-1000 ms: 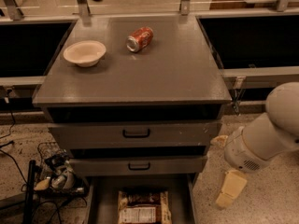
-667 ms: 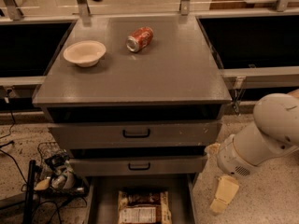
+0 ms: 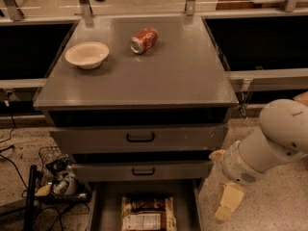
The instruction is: Pick brown chip bag from bottom drawer and place on counter
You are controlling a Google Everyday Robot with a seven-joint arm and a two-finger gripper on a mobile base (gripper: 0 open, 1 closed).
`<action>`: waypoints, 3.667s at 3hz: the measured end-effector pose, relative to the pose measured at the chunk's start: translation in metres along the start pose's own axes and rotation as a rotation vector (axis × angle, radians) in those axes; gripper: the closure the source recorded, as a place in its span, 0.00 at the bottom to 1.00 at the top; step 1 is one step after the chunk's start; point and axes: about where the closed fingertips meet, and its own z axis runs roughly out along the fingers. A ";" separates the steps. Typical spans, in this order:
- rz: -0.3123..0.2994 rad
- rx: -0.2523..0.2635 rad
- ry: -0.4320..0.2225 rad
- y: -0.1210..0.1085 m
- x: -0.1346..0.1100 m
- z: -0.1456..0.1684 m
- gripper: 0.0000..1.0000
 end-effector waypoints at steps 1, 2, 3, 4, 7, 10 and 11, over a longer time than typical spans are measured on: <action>-0.007 -0.012 -0.040 0.002 -0.009 0.074 0.00; -0.007 -0.011 -0.041 0.002 -0.009 0.074 0.00; 0.047 0.005 -0.033 -0.003 -0.003 0.082 0.00; 0.140 0.110 -0.042 -0.014 0.008 0.094 0.00; 0.185 0.168 -0.064 -0.030 0.008 0.115 0.00; 0.199 0.061 -0.097 -0.043 0.001 0.197 0.00; 0.244 -0.027 -0.124 -0.039 0.016 0.250 0.00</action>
Offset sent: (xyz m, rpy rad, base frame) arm 0.0005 0.0597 -0.0954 0.0523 -0.0055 0.0071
